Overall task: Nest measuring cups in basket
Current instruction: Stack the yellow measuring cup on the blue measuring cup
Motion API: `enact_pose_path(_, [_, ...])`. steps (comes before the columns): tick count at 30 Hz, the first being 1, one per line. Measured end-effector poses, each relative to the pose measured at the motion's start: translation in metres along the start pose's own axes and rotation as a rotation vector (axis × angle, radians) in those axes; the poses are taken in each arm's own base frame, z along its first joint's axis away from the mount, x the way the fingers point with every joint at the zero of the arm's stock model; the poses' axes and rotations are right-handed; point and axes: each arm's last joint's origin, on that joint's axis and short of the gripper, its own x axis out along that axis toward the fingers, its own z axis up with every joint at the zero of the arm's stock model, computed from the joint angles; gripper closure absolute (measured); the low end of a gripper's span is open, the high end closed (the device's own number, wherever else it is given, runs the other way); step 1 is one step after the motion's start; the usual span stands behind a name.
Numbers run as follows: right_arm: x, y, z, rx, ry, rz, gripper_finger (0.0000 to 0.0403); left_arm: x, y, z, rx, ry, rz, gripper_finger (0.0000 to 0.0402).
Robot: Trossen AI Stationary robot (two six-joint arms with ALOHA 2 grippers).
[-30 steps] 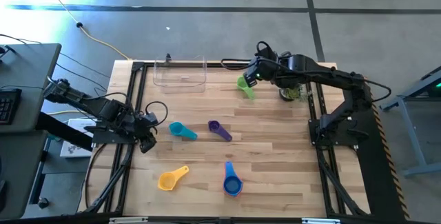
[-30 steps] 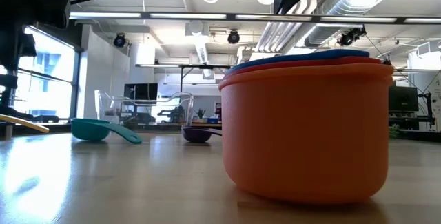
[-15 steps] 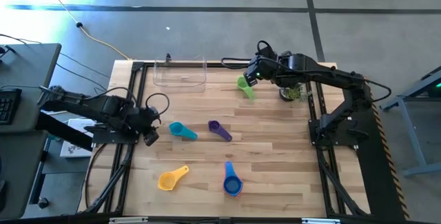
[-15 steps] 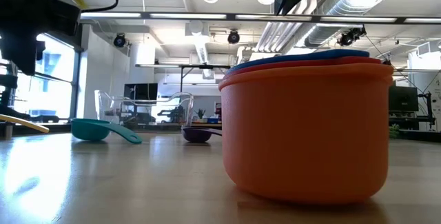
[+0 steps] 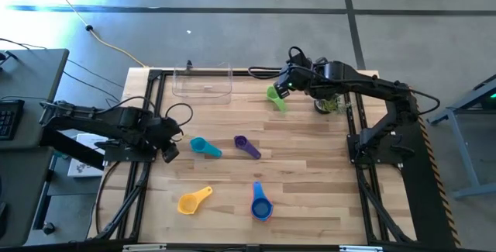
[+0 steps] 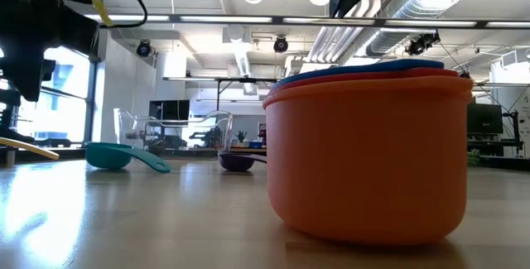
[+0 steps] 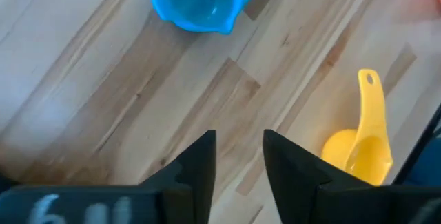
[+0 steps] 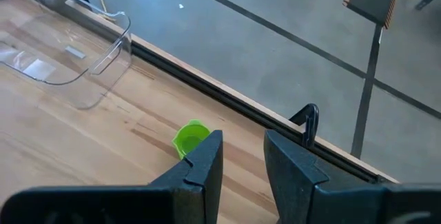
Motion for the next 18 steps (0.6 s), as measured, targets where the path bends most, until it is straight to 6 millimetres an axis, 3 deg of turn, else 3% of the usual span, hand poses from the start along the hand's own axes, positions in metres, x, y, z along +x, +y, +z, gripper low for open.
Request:
enact_pose_path(6, [0.0, 0.0, 0.0, 0.0, 0.006, 0.008, 0.0304, 0.002, -0.001, 0.002, -0.134, 0.019, -0.017, 0.0244])
enact_pose_path(12, [0.0, 0.002, -0.001, 0.001, 0.051, 0.068, 0.0304, 0.002, -0.015, 0.008, -0.156, -0.012, -0.176, 0.025])
enact_pose_path(18, [0.0, 0.003, -0.002, 0.001, 0.08, 0.108, 0.0304, 0.002, -0.029, 0.002, -0.137, 0.019, -0.261, 0.0257])
